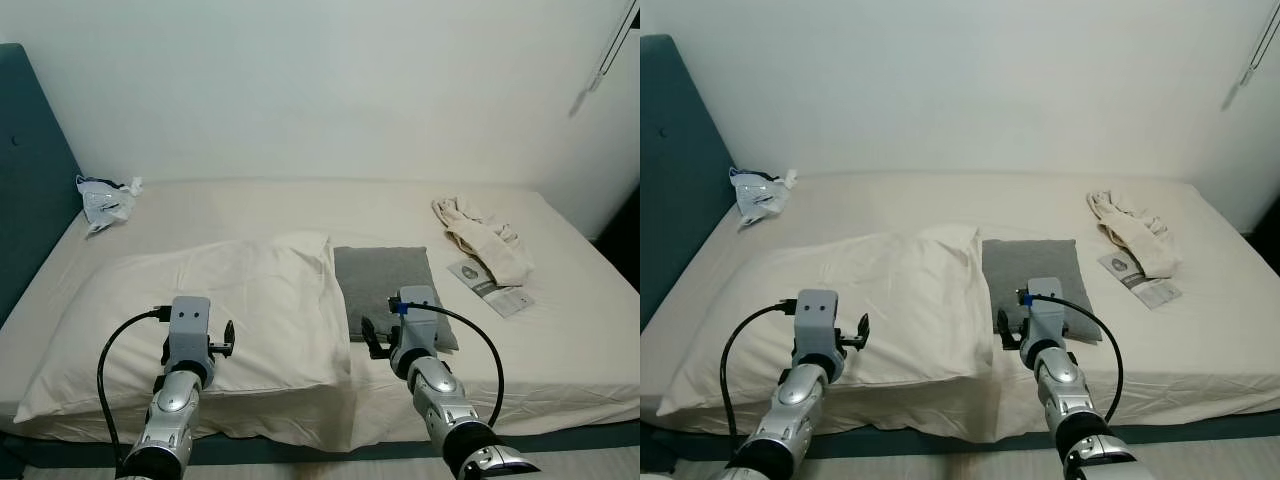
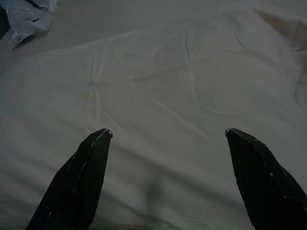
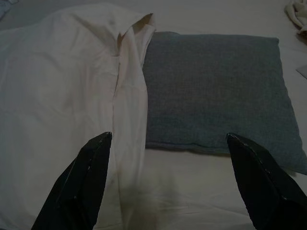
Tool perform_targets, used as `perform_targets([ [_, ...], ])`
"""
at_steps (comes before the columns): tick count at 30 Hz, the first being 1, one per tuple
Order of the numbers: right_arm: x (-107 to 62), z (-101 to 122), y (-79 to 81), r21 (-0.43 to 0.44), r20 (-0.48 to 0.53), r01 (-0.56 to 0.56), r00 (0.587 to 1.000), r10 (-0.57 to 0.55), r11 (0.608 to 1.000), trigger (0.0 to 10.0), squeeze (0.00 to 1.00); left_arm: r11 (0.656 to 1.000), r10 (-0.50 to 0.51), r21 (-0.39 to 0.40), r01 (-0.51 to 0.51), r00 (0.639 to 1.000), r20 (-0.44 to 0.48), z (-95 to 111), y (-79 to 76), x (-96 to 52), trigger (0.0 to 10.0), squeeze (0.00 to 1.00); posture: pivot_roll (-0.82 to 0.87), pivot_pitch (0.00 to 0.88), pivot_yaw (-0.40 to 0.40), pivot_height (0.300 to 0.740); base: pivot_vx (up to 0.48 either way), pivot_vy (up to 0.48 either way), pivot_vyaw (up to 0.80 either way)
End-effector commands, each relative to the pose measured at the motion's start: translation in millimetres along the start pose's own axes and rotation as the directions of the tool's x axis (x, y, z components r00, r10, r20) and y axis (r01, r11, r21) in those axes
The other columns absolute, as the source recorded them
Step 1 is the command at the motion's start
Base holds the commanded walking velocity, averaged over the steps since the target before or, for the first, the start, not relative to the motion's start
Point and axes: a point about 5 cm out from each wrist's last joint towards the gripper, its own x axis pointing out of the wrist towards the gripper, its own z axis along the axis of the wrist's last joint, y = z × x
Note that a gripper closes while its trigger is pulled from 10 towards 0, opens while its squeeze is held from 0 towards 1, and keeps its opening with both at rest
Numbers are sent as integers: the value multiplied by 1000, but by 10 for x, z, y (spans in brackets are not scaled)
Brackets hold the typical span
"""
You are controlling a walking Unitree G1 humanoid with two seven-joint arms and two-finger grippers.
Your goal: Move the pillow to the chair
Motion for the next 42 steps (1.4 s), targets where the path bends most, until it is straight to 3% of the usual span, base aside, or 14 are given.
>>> perform_targets([
  [1,-7,-31,-21,-4,-17,8,1000,-8,1000,10000,0,999,32,19,-32,999,-22,-9,72,9,10000,0,-23,36,-55,740,0,0,0],
  [20,5,-36,67,3,-18,-12,1000,12,1000,10000,0,999,27,18,-27,999,-33,-7,99,20,10000,0,-37,33,-38,740,0,0,0],
  [42,10,-21,43,-12,-19,-8,1000,8,1000,10000,0,999,31,27,-30,999,-29,15,61,45,10000,0,-39,26,-51,740,0,0,0],
])
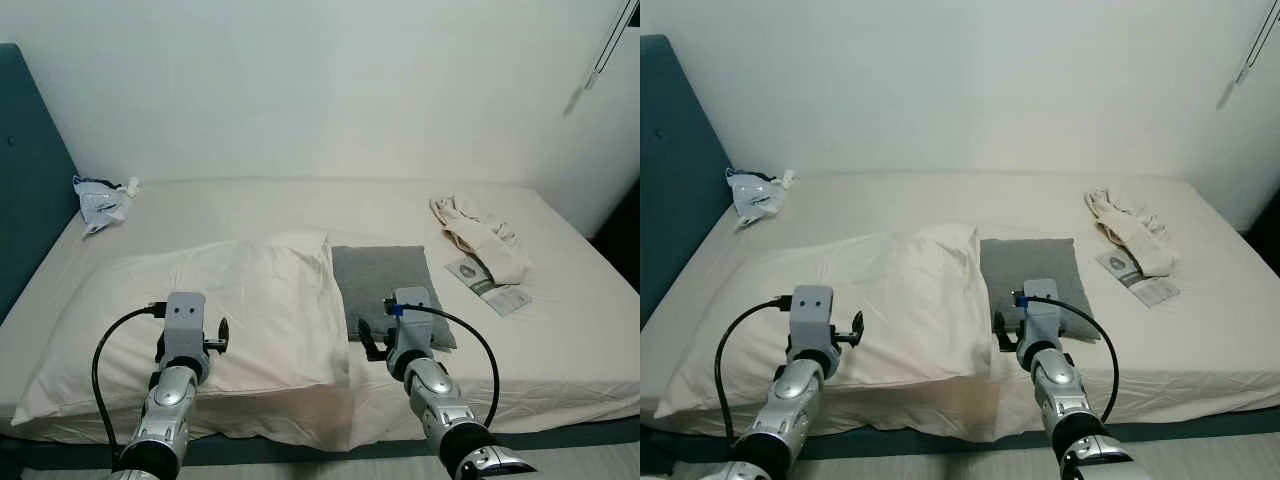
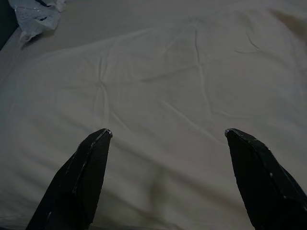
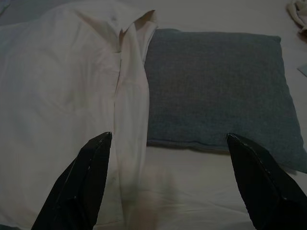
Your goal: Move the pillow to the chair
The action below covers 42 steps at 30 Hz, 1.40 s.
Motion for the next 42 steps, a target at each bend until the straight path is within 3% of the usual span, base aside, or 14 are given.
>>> perform_targets([
  [1,2,-13,-11,0,-14,2,1000,-2,1000,10000,0,1000,1,19,0,1000,-17,-22,1,3,10000,0,-39,26,-51,740,0,0,0],
  [31,48,73,30,-37,-6,-50,999,49,998,10000,0,999,34,31,-34,999,-28,-86,4,-41,10000,0,-19,0,-99,740,0,0,0],
  [42,-7,-22,-9,-75,-14,-54,999,53,996,10000,0,995,9,101,-3,999,-52,-141,-10,-62,10000,0,-26,3,-88,740,0,0,0],
])
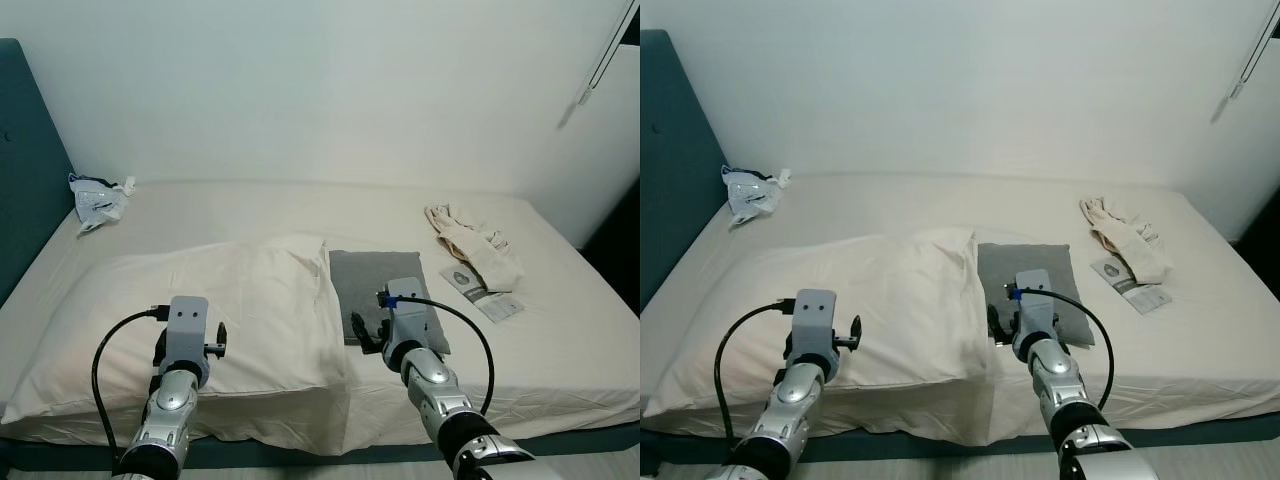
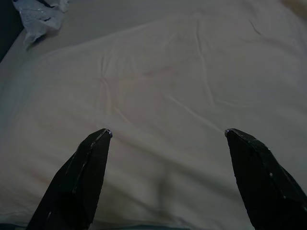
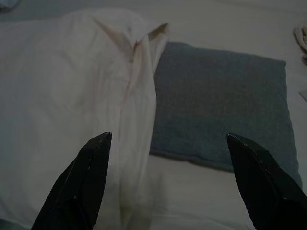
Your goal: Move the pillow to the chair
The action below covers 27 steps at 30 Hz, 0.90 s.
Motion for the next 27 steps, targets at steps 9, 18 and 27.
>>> perform_targets([
  [9,-45,-86,-34,6,-15,9,1000,-9,1000,10000,0,1000,2,12,-2,1000,-29,-80,31,-34,10000,0,-31,14,-84,740,0,0,0],
  [18,-51,-89,-53,7,-13,17,1000,-17,1000,10000,0,1000,-7,-2,7,1000,-14,-34,-9,-14,10000,0,-25,24,-87,740,0,0,0],
  [27,-50,-91,-44,14,-11,23,1000,-23,1000,10000,0,1000,-15,-9,15,1000,-12,-28,-8,-12,10000,0,-31,27,-81,740,0,0,0],
])
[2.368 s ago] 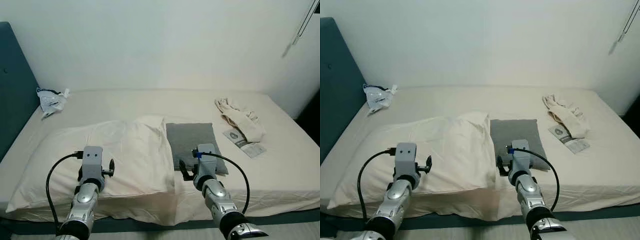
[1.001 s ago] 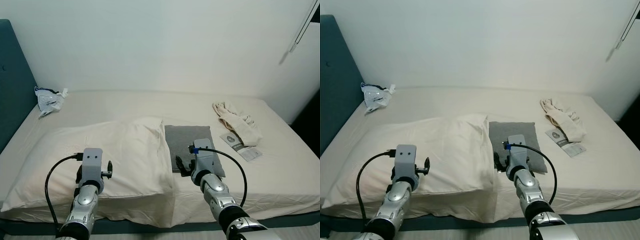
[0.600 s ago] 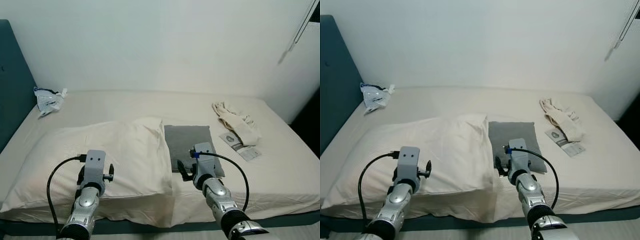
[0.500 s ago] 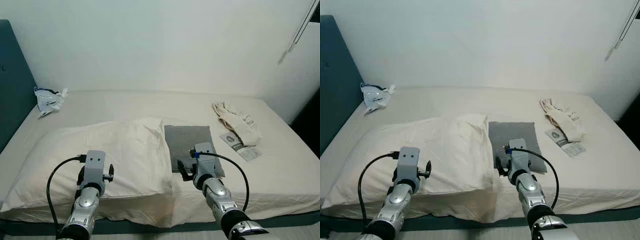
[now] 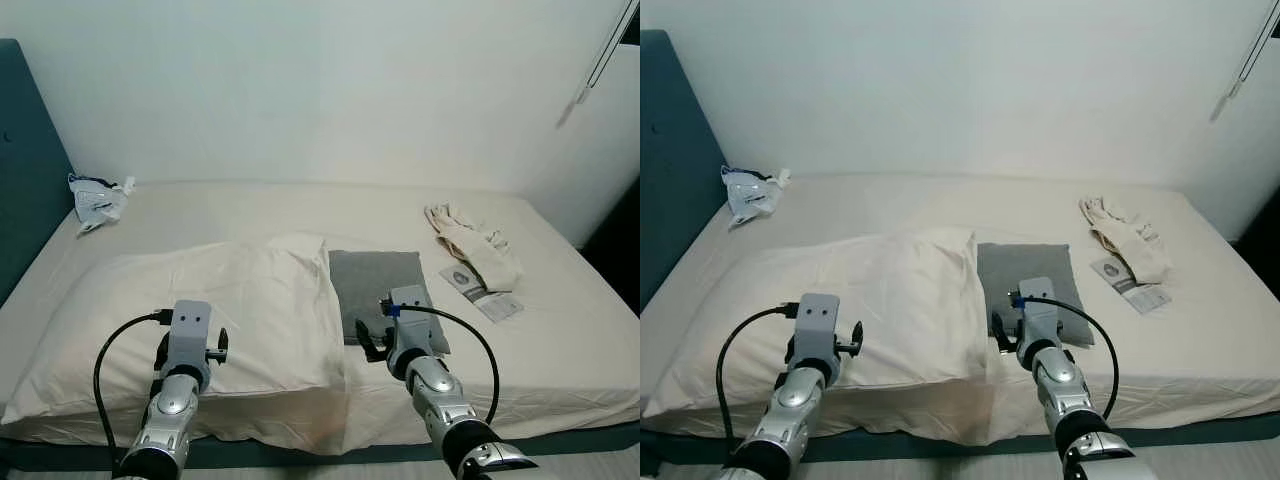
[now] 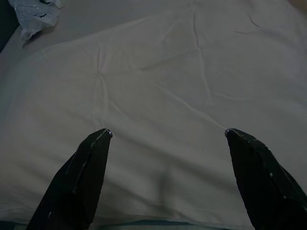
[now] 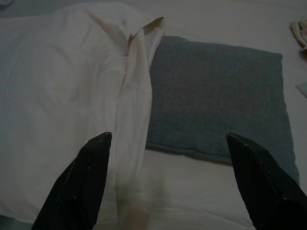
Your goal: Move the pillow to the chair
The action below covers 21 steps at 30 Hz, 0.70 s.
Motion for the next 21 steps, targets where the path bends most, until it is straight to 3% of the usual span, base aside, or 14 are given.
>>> perform_targets([
  [1,-17,-34,-17,6,-5,11,1000,-11,1000,10000,0,1000,-6,-7,6,1000,0,7,-7,4,10000,0,-31,27,-81,740,0,0,0],
  [11,-13,-9,2,-46,9,-2,1000,2,999,10000,0,1000,-13,-12,13,1000,-9,-5,-8,5,10000,0,-38,25,-70,740,0,0,0],
  [21,-42,-81,-13,-27,-13,18,1000,-18,999,10000,0,1000,-5,-23,4,1000,-13,-12,2,3,10000,0,-28,22,-71,740,0,0,0],
])
